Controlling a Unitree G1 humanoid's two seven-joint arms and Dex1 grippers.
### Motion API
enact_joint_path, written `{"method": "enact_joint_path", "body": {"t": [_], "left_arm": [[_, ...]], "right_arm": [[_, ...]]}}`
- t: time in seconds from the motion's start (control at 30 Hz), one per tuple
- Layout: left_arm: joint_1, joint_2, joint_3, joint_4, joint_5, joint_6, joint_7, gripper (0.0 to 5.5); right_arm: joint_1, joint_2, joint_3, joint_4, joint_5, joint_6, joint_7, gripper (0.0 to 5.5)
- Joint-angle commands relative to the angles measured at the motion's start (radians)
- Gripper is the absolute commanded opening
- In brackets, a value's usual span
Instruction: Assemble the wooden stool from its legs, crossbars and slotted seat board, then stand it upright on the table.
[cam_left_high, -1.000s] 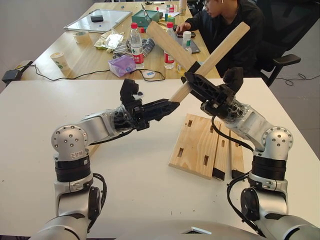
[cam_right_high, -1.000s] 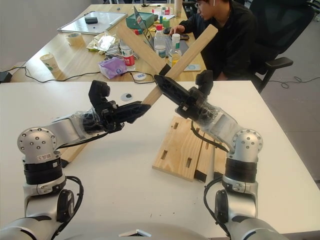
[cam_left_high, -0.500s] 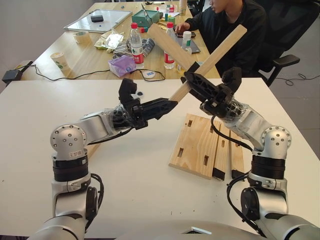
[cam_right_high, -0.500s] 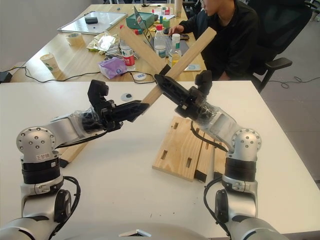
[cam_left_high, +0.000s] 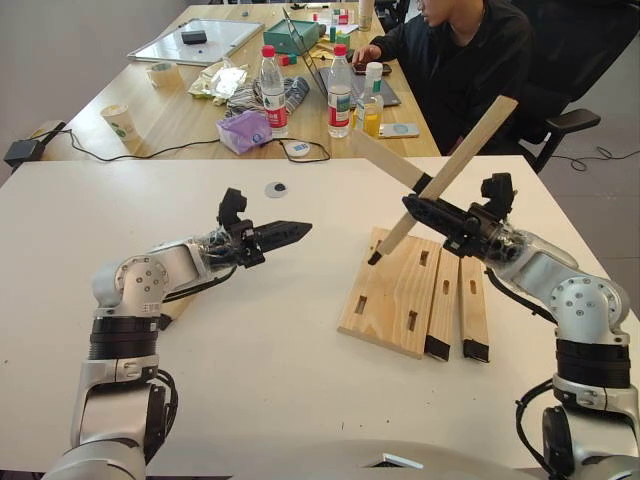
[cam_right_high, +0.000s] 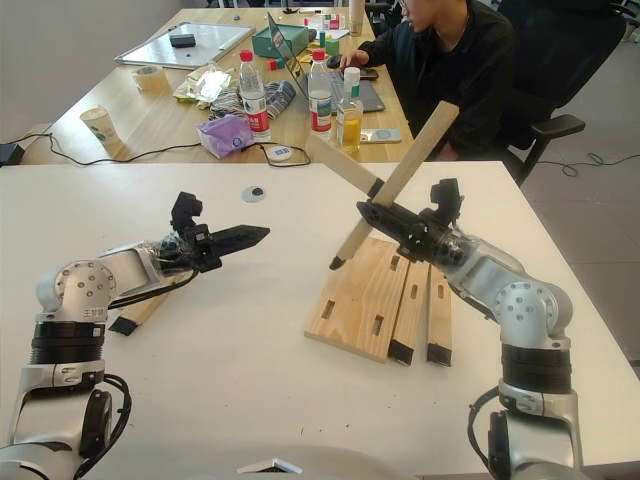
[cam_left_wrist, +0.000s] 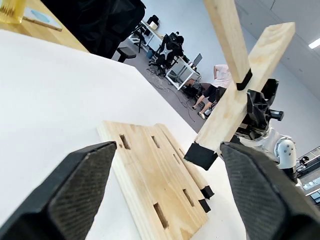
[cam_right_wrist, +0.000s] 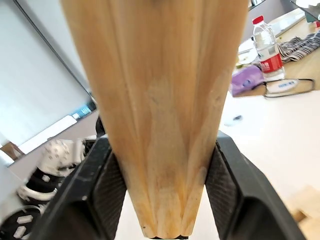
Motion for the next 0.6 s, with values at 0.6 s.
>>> {"method": "enact_joint_path", "body": {"t": [0.6], "left_arm": [[-0.02, 0.043, -0.046, 0.158, 0.174, -0.012, -0.163, 3.82]], "right_arm": [[0.343, -0.099, 0.052, -0.129, -0.317, -0.294, 0.226, 2.04]]}}
